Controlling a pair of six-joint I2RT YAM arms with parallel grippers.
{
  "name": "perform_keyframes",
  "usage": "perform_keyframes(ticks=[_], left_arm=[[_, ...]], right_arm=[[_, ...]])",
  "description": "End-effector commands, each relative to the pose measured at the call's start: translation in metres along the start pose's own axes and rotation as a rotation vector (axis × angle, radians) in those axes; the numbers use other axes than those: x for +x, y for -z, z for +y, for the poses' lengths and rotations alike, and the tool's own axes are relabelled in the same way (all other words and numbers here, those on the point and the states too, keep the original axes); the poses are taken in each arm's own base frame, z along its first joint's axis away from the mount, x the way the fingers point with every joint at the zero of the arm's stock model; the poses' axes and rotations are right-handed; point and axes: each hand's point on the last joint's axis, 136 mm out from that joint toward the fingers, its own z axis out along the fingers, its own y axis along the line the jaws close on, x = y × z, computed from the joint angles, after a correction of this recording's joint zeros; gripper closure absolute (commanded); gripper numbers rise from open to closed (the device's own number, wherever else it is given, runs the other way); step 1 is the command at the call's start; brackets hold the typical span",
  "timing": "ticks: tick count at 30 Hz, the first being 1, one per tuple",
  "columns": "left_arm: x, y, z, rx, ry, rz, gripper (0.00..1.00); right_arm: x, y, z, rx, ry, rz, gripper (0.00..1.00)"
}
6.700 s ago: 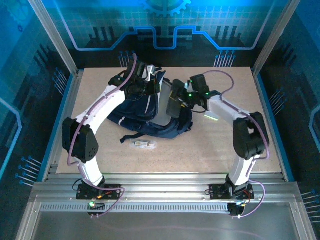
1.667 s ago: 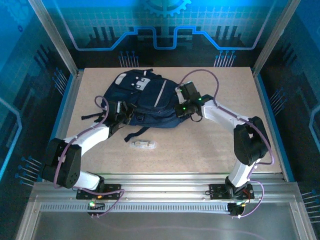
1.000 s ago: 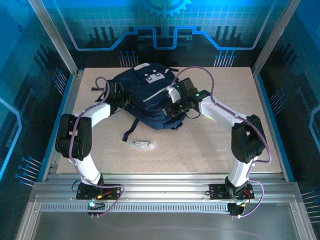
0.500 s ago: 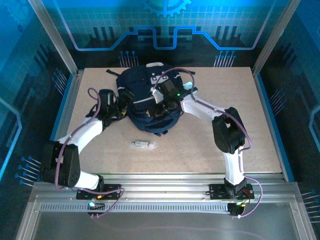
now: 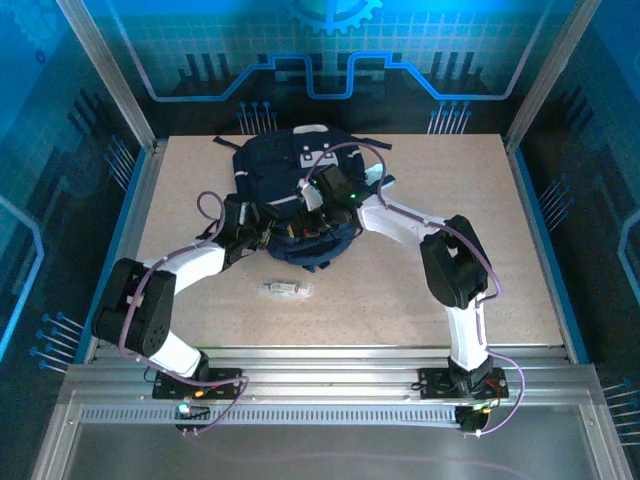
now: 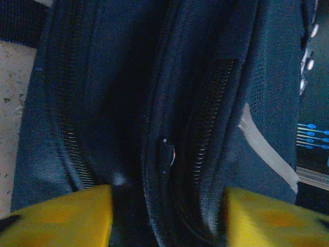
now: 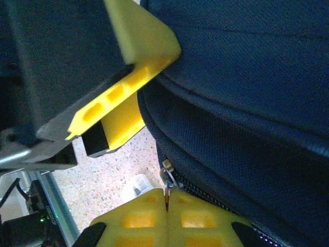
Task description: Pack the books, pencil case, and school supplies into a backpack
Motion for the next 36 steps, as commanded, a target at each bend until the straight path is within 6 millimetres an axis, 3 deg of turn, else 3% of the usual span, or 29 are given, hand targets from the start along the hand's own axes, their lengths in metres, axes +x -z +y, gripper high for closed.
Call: perform_keyframes(ticks=[1,3,4,12,17,26,28,31,35,36], left_arm=[[-0.019,-0.002,-0.039,0.101,-0.036,-0.085,0.71],[-0.02,-0.001,-0.042,0.102,-0.053,-0.091,0.96],[-0.021,0.0,-0.043,0.104,-0.057,-0.093,1.0],[-0.019,0.02,-0.052,0.135,-0.068,-0.067,1.0],[-0.023,0.031,-0.055,0.142,-0.083,-0.063,1.0],[-0.053,0.05,-0.049,0.103,-0.144,-0.075,1.0],[-0.06,0.05,-0.047,0.092,-0.159,-0.082,1.0],[-0.075,0.045,-0.047,0.077,-0.17,-0.098,1.0],[-0.094,0.028,-0.053,0.057,-0.196,-0.091,1.0],[-0.096,0.023,-0.06,0.07,-0.206,-0.076,0.95]], right_arm=[[0.012,0.007,0.027,-0.04,0.058,0.022,1.0],[0.018,0.007,0.014,0.018,0.065,0.039,1.0],[0.021,0.008,0.008,0.051,0.071,0.046,1.0],[0.014,0.044,-0.07,0.445,0.123,0.025,1.0],[0.006,0.069,-0.094,0.512,0.103,-0.022,1.0],[-0.004,0.128,-0.162,0.628,0.005,-0.086,1.0],[-0.007,0.136,-0.168,0.622,-0.013,-0.105,1.0],[-0.013,0.133,-0.156,0.545,-0.02,-0.125,1.0],[-0.014,0.106,-0.123,0.383,-0.006,-0.117,1.0],[-0.015,0.1,-0.115,0.356,-0.001,-0.114,1.0]])
